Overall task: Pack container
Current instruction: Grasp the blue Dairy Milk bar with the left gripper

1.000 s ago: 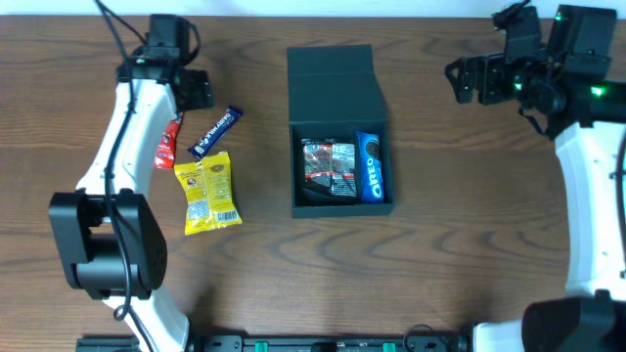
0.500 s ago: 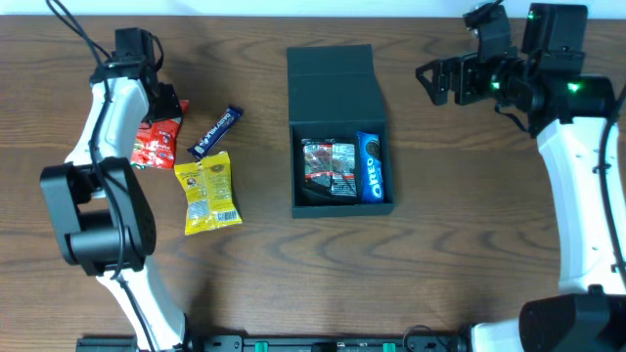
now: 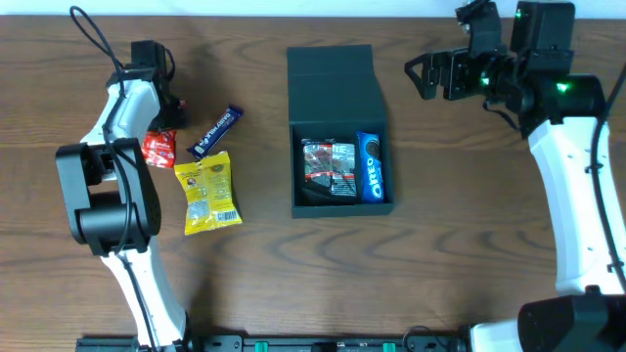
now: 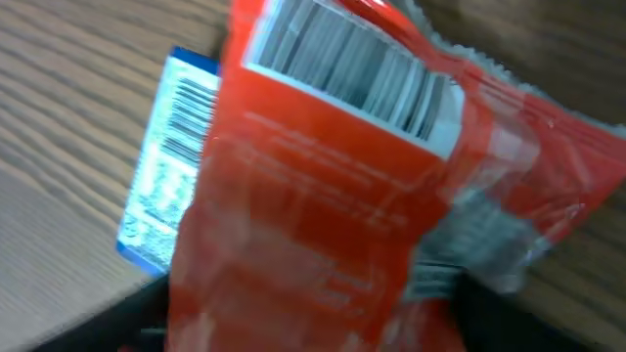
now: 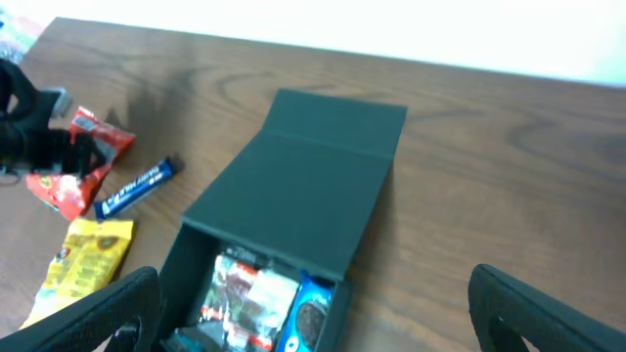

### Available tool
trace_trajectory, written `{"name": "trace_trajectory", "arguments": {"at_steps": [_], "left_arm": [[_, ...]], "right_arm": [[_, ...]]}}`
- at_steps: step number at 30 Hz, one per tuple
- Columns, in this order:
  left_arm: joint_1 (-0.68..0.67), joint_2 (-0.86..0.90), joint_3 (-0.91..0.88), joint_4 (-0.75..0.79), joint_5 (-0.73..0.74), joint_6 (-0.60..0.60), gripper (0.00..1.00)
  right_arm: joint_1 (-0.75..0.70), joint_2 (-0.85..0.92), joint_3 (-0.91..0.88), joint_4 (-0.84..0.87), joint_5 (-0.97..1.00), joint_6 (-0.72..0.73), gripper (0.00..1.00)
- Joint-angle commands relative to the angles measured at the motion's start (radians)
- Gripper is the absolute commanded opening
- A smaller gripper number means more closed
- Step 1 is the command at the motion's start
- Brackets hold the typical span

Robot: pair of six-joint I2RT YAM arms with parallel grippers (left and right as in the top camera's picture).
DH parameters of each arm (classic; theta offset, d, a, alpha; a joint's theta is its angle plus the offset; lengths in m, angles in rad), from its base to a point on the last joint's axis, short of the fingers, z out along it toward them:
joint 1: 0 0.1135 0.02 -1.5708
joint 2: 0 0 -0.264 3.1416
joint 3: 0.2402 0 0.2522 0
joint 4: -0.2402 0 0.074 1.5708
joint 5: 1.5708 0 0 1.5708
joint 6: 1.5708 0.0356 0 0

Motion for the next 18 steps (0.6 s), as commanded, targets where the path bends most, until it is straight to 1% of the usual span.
{"name": "trace_trajectory", "arguments": {"at_steps": [1,2,3,5,6,8,11,14,15,16,17,18], "left_arm": [[0.004,0.038,0.007,-0.026,0.026,0.014,0.58],[0.004,0.038,0.007,-0.029,0.028,0.014,0.51],[0.004,0.038,0.007,-0.033,0.028,0.014,0.47],[0.004,0.038,0.007,-0.041,0.028,0.009,0.46],[0.004,0.037,0.01,-0.058,0.028,0.006,0.42],[0.004,0.035,0.014,-0.074,0.028,-0.003,0.4],[0.004,0.032,0.016,-0.084,0.028,-0.01,0.41],[0.004,0.032,0.016,-0.085,0.029,-0.013,0.43],[0.004,0.032,0.016,-0.087,0.029,-0.013,0.46],[0.004,0.029,0.016,-0.089,0.029,-0.013,0.51],[0.003,0.025,0.016,-0.092,0.029,-0.013,0.61],[0.004,0.019,0.016,-0.093,0.029,-0.013,0.64]], "right_arm": [[0.008,-0.003,-0.003,0.027,0.0,0.016,0.99],[0.008,-0.003,-0.003,0.033,0.0,0.013,0.99],[0.006,-0.003,-0.003,0.036,0.005,0.01,0.99],[0.003,-0.003,-0.003,0.035,0.019,0.002,0.99],[0.002,-0.003,-0.003,0.036,0.04,-0.006,0.99],[0.001,-0.003,-0.003,0.039,0.045,-0.013,0.99],[-0.003,-0.003,-0.003,0.042,0.045,-0.013,0.99],[-0.002,-0.003,-0.003,0.035,0.045,-0.012,0.99],[-0.002,-0.003,-0.003,0.03,0.045,-0.013,0.99],[-0.001,-0.003,-0.003,0.026,0.045,-0.013,1.0],[-0.001,-0.003,-0.003,0.023,0.045,-0.013,0.99],[-0.001,-0.003,-0.003,0.02,0.045,-0.013,0.99]]}}
